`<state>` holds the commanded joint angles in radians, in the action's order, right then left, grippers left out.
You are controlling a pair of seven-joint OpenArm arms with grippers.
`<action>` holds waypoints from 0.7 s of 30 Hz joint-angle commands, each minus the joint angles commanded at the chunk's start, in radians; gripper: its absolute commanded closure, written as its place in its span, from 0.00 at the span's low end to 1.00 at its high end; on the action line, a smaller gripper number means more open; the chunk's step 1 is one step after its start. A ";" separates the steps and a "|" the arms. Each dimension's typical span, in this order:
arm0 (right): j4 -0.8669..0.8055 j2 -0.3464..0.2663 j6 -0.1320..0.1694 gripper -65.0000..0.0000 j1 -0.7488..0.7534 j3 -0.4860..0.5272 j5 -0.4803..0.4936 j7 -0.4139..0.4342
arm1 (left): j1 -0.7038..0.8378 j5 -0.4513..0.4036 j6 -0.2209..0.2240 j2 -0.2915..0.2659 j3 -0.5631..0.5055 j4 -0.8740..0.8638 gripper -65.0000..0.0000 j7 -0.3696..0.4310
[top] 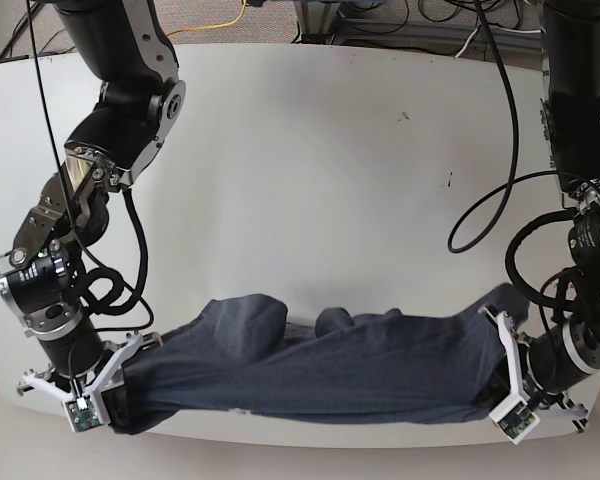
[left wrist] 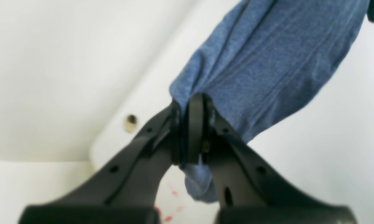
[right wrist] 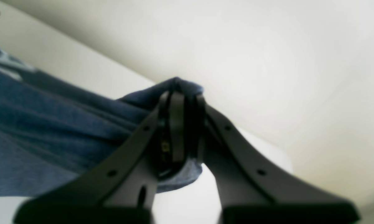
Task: Layout the t-shirt on the table in an organized manner, then fold the t-shirt properly
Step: 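Lift the navy t-shirt with both grippers and stretch it between them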
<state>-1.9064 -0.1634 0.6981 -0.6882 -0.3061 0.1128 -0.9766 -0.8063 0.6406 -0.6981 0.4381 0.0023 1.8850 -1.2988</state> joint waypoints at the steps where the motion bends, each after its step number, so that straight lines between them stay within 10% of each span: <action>1: 0.008 -0.006 0.000 0.94 -0.023 0.008 0.000 0.000 | -0.028 0.000 0.000 -0.002 0.000 0.011 1.00 0.000; 21: 0.005 -0.097 0.000 0.94 -0.147 0.066 0.000 -0.064 | -0.224 -0.002 0.000 -0.002 0.005 0.015 0.96 -0.041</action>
<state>-1.9018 -0.2601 0.6981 -0.8355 -0.2401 0.1128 -1.0411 -1.0303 0.6391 -0.6981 0.4365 0.0069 1.9003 -1.3403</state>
